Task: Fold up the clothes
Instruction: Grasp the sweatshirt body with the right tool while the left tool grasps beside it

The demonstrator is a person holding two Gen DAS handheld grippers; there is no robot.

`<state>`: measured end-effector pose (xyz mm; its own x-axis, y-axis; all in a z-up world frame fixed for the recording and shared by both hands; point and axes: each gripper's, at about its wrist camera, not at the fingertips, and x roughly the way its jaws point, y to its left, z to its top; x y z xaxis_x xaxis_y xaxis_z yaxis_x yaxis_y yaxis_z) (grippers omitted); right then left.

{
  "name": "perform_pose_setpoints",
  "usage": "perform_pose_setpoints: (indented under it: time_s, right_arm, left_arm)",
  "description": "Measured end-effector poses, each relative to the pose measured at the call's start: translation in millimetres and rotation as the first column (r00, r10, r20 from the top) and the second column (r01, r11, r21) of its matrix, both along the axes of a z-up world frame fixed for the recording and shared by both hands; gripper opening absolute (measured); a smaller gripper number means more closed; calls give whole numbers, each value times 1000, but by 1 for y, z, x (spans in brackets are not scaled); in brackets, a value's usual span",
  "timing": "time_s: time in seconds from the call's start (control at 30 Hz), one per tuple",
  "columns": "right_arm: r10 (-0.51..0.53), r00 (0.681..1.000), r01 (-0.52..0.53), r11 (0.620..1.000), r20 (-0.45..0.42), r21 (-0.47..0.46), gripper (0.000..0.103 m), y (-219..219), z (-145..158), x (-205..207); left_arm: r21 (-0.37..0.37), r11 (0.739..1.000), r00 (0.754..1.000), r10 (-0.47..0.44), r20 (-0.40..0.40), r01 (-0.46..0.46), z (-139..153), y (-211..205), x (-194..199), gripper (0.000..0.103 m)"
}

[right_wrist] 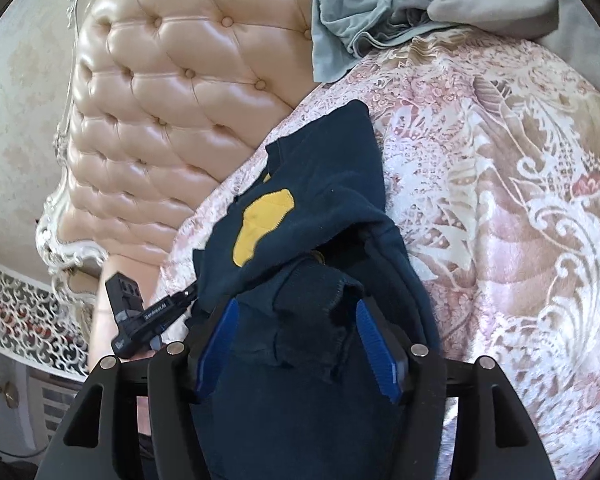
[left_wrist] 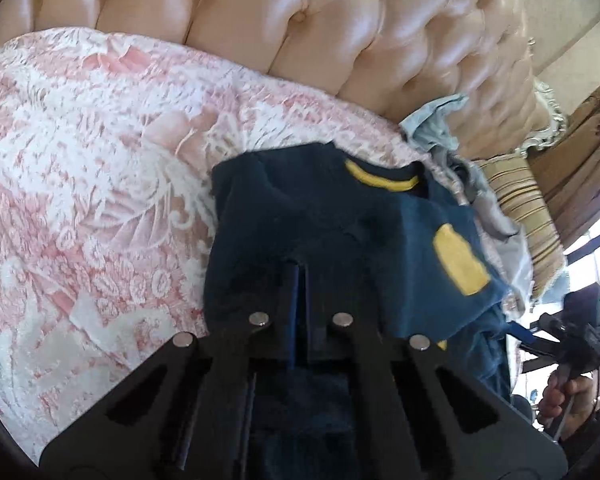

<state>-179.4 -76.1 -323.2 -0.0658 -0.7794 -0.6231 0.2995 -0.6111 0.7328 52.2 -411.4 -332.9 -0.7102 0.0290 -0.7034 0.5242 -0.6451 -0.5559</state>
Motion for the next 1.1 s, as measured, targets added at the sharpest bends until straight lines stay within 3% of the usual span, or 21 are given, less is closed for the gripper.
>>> perform_pose_setpoints:
  time_s: [0.23,0.4,0.57,0.63,0.67,0.7,0.87,0.93,1.03,1.1]
  right_arm:
    - [-116,982,142,974,147,-178,68,3,-10,-16]
    - [-199,954,243,952,224,-189,68,0,-28,-27]
    - [-274,932,319,931,239,-177,68,-4,-38,-34]
    - [-327,924,360,918,201,-165,44,-2,-35,-34]
    - [-345,921,373,916,182,-148,12,-1,-34,-34]
    - [-359,917,382,915,172,-127,8,1,-34,-34]
    - [-388,911,395,918,138,-24,8,3,-38,-33]
    - [-382,913,388,921,144,-19,9,2,-38,-33]
    - [-362,916,371,928,173,-25,15,0,-38,-35]
    - [-354,915,369,928,191,-46,32,0,-37,-35]
  left_arm:
    - [-14,999,997,38,-73,-40,19,-11,14,2]
    - [-2,999,996,53,-65,-53,16,-15,14,2]
    - [1,998,997,63,-44,-63,11,-15,14,2]
    - [5,998,997,66,-37,-66,9,-15,14,2]
    - [8,998,997,68,-35,-68,8,-15,14,2]
    - [8,997,997,72,-33,-71,8,-16,15,2]
    - [32,991,990,130,-58,-128,10,-26,27,2]
    - [78,987,986,148,-73,-142,7,-33,33,3]
    - [210,969,979,160,-122,-132,-3,-41,36,4]
    - [176,979,987,127,-100,-108,-1,-34,31,4]
